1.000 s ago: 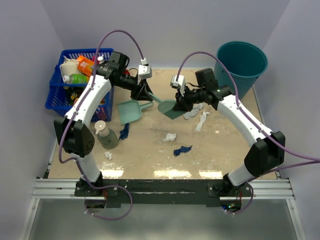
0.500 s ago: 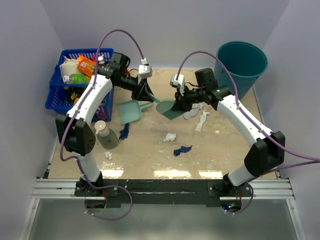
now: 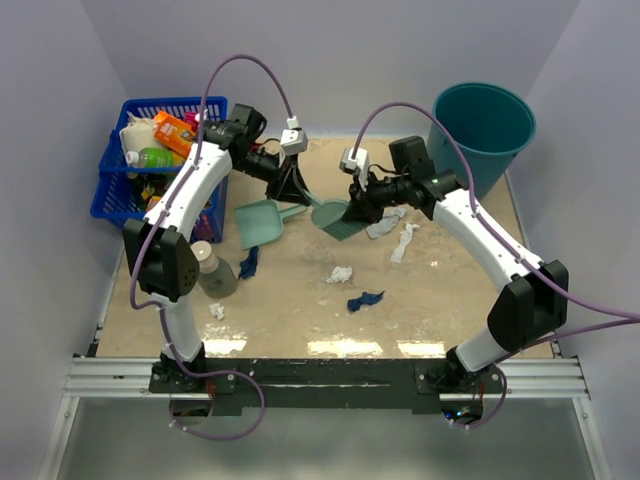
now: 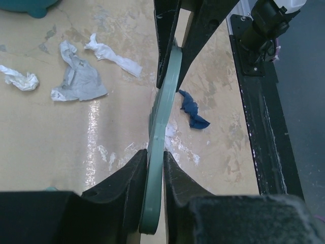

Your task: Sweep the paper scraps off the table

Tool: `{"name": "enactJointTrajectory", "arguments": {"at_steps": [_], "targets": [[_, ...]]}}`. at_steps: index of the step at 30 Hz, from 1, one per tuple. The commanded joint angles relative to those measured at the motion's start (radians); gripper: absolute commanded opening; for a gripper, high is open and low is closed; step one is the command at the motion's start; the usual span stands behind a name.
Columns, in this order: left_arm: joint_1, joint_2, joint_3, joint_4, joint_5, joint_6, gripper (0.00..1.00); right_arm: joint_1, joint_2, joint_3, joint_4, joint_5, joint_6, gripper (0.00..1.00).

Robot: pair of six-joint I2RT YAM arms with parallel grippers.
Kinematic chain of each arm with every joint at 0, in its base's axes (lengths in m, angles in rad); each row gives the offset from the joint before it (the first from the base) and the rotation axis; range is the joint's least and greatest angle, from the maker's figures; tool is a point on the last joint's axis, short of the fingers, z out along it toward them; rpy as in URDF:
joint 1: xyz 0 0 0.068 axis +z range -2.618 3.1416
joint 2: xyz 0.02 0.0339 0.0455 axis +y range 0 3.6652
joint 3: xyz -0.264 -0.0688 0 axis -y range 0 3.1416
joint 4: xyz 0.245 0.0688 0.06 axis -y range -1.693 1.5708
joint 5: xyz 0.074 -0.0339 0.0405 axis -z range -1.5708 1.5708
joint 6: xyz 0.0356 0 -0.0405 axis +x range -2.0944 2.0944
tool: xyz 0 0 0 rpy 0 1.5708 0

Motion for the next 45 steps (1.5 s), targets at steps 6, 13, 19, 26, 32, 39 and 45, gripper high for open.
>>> {"name": "enactJointTrajectory", "arguments": {"at_steps": [6, 13, 19, 26, 32, 39, 45], "targets": [[-0.023, -0.01, -0.004, -0.001, 0.136, -0.044, 0.16, 0.016, 0.019, 0.062, 0.092, -0.036, 0.041, 0.0], [-0.02, -0.014, 0.013, -0.015, 0.112, -0.046, 0.0, 0.017, 0.024, 0.054, 0.098, 0.018, 0.038, 0.33], [0.058, -0.135, -0.054, 0.276, -0.159, -0.319, 0.0, 0.004, 0.013, 0.137, 0.104, 0.066, 0.036, 0.88], [0.25, -0.224, -0.027, 0.442, -0.344, -0.552, 0.0, -0.012, 0.028, 0.148, 0.199, 0.121, -0.045, 0.97], [0.278, -0.367, -0.005, 0.476, -0.491, -0.549, 0.0, 0.019, 0.23, 0.311, 0.082, 0.113, -0.22, 0.87], [0.284, -0.513, -0.03, 0.489, -0.731, -0.494, 0.0, 0.06, 0.611, 0.709, -0.264, 0.084, -0.566, 0.79], [0.46, -0.585, -0.093, 0.505, -0.665, -0.599, 0.0, 0.1, 0.752, 0.752, -0.177, 0.17, -0.593, 0.93]]}}
